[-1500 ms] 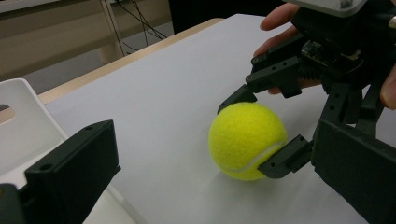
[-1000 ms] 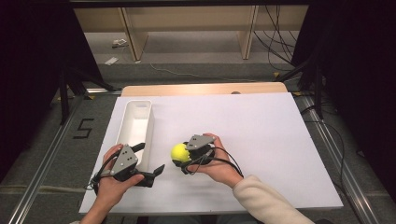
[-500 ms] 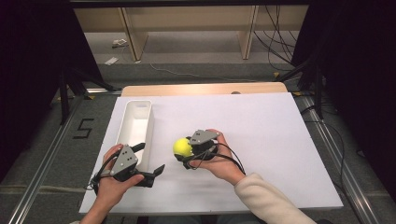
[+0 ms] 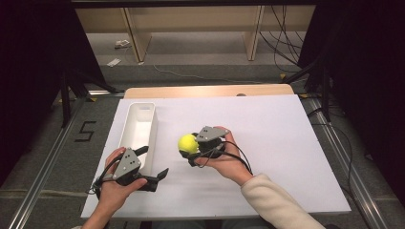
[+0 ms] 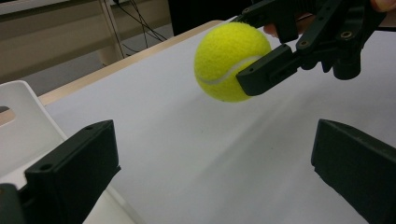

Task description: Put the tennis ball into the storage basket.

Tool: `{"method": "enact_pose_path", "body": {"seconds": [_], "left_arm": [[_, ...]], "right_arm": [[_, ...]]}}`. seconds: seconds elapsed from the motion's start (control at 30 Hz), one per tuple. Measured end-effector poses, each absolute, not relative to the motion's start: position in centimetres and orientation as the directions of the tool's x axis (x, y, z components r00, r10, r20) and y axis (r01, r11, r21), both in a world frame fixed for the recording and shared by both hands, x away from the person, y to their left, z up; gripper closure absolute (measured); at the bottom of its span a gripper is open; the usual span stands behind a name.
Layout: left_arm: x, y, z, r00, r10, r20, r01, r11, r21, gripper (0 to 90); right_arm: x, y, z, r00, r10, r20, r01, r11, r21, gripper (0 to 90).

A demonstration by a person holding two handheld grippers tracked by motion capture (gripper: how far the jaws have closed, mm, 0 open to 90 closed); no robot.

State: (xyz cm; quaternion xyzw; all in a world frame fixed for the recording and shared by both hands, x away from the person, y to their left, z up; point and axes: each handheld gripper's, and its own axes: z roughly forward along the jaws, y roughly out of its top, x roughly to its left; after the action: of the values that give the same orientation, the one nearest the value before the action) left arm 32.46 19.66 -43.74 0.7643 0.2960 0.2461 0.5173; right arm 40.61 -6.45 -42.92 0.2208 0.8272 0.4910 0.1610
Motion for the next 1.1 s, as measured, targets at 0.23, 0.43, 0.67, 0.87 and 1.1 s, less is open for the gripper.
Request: {"method": "enact_pose_path", "body": {"seconds": [0.23,0.43,0.67,0.87,1.1], "left_arm": [[32.5,19.7,-43.7,0.703,0.708,0.066,0.199,-0.285,0.937,0.4],[32.4,19.7,-43.7,0.704,0.707,0.068,0.199,-0.288,0.937,0.4],[32.4,19.6,-43.7,0.706,0.705,0.067,0.198,-0.287,0.937,0.4],[32.4,19.7,-43.7,0.705,0.706,0.066,0.198,-0.286,0.938,0.4],[32.4,19.6,-43.7,0.705,0.706,0.064,0.198,-0.283,0.938,0.4]], "right_arm": [[40.8,-6.1,-42.4,-0.849,0.525,-0.05,0.202,0.412,0.889,26.1],[40.9,-5.7,-42.3,-0.851,0.523,-0.054,0.197,0.411,0.89,26.0],[41.1,-5.5,-41.8,-0.848,0.527,-0.061,0.187,0.404,0.895,26.0],[41.3,-5.4,-41.5,-0.848,0.526,-0.06,0.183,0.399,0.899,26.0],[41.4,-5.3,-41.3,-0.847,0.528,-0.063,0.18,0.396,0.9,26.1]]}}
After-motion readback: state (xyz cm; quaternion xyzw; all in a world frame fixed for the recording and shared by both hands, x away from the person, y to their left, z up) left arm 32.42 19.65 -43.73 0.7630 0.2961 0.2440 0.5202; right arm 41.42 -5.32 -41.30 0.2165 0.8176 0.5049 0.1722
